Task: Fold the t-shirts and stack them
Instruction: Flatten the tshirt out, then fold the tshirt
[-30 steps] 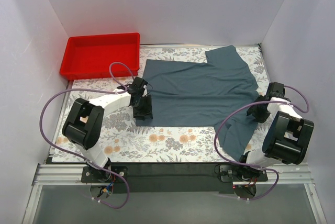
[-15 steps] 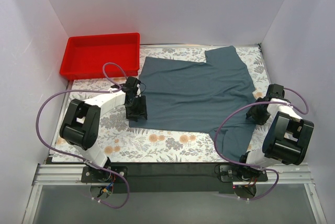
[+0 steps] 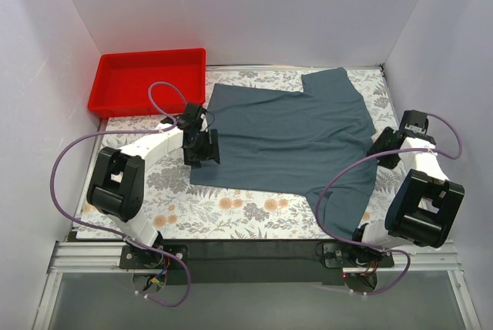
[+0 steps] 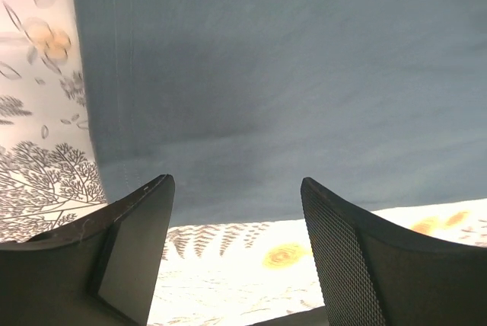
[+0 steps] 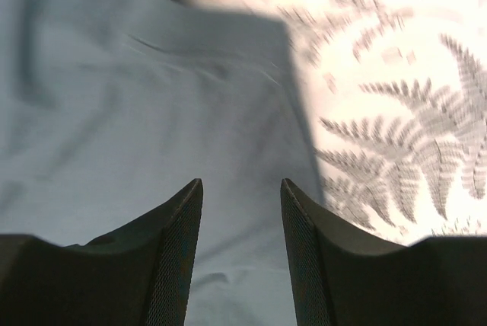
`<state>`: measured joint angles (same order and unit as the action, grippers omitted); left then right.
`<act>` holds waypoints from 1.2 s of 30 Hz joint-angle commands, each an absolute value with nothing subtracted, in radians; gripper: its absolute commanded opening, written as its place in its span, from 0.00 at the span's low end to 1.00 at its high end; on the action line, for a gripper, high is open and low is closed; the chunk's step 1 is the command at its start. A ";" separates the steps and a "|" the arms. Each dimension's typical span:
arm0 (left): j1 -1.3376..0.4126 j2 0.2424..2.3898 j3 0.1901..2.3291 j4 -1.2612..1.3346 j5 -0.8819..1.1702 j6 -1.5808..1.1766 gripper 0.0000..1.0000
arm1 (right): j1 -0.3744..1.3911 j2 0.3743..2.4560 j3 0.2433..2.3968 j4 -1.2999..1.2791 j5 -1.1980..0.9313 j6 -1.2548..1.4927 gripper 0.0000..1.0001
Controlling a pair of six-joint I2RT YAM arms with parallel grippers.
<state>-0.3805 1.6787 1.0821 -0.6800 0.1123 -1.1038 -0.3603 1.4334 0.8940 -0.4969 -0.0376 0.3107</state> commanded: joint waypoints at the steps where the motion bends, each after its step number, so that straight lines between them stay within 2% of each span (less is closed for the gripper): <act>1: -0.374 1.586 1.166 -0.657 0.103 -1.117 0.63 | -0.359 1.405 0.969 -0.410 -0.185 0.328 0.45; 6: -0.374 1.585 1.180 -0.646 0.103 -1.124 0.64 | -0.299 1.485 1.029 -0.307 -0.291 0.359 0.45; 12: -0.374 1.568 1.166 -0.663 0.094 -1.129 0.64 | -0.178 1.647 1.147 -0.273 -0.255 0.360 0.45; 20: -0.373 1.585 1.182 -0.618 0.100 -1.163 0.64 | -0.118 1.821 1.213 -0.241 -0.239 0.396 0.45; 28: -0.376 1.795 1.408 -0.545 0.101 -1.181 0.62 | -0.117 1.881 1.230 -0.239 -0.216 0.379 0.45; 36: -0.403 2.022 1.589 -0.511 0.095 -1.178 0.57 | -0.117 1.865 1.204 -0.242 -0.210 0.374 0.45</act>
<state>-0.3855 1.9999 1.5360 -0.5274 0.1081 -1.1801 -0.1173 1.8740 1.1896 -0.2649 -0.2234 0.3859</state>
